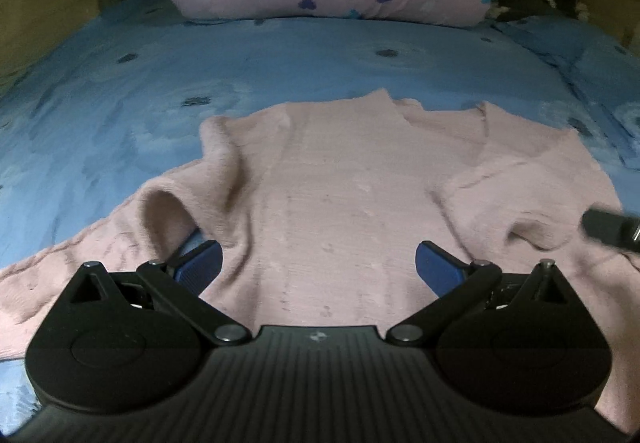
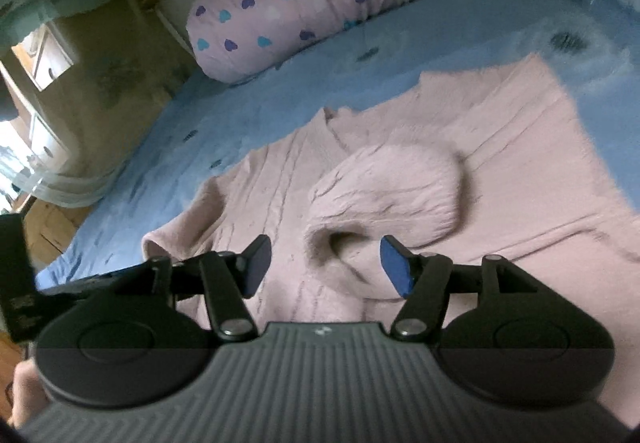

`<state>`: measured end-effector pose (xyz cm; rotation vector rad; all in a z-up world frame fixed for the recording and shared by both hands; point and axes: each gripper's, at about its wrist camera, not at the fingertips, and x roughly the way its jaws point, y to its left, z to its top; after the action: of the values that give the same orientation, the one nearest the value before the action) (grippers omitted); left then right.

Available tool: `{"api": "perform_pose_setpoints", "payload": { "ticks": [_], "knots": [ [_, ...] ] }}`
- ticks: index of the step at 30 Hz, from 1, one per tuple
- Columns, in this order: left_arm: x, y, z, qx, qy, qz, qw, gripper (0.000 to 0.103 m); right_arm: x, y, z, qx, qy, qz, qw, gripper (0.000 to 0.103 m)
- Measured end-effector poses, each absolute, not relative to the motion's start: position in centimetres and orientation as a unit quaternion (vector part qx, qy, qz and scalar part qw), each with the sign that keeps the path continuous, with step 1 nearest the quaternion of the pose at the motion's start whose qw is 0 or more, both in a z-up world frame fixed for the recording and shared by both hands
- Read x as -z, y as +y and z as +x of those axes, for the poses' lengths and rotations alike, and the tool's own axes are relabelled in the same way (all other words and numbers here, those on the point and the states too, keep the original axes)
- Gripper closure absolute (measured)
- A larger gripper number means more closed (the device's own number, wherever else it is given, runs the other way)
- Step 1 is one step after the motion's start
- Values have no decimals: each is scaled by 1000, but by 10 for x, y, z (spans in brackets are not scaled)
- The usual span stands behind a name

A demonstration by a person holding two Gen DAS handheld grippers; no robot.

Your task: Fold small clothes

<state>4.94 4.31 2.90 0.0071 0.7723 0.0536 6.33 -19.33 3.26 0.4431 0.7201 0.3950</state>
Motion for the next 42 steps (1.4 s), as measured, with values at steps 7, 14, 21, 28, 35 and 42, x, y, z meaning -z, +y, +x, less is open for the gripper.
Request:
{"api": "perform_pose_setpoints", "payload": {
  "ticks": [7, 14, 21, 28, 35, 42],
  "knots": [
    [-34, 9, 45, 12, 382, -7, 924, 0, -47, -246, 58, -107, 293, 196, 930, 39],
    [-40, -52, 51, 42, 369, 30, 928, 0, -30, -274, 76, -15, 337, 191, 922, 39],
    [-23, -114, 70, 63, 362, 57, 928, 0, -33, -294, 70, 24, 336, 177, 925, 39],
    [-2, -144, 94, 41, 349, 113, 929, 0, -27, -309, 70, 36, 358, 166, 918, 39],
    [6, -151, 106, 40, 344, 130, 929, 55, -27, -312, 70, 25, 363, 165, 917, 39],
    [-21, -115, 88, 41, 311, 90, 945, 87, -26, -307, 71, 15, 366, 158, 917, 39]
  ]
}}
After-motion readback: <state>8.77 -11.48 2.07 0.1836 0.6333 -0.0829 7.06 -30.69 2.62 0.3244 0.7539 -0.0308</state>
